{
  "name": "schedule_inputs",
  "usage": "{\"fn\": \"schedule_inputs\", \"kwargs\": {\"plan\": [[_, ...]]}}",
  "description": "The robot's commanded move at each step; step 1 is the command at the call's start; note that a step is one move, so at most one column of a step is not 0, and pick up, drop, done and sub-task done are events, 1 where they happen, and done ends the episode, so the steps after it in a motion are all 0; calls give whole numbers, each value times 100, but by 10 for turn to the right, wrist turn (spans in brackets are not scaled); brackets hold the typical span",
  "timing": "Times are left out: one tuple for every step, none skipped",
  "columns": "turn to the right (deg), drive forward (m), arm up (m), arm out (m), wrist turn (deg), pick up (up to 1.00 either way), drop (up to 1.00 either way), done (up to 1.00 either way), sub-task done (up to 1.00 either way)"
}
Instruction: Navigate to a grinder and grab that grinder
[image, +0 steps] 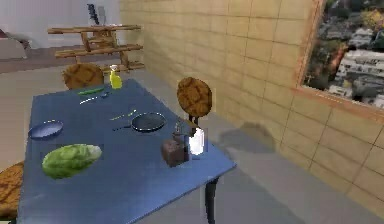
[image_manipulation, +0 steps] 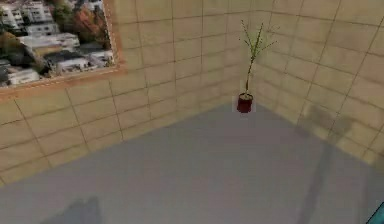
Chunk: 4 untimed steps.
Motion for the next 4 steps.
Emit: {"fn": "schedule_inputs", "kwargs": {"plan": [[300,0,0,0,0,0,0,0,0],[0,85,0,0,0,0,0,0,0],[-150,0,0,0,0,0,0,0,0],[0,20,0,0,0,0,0,0,0]]}}
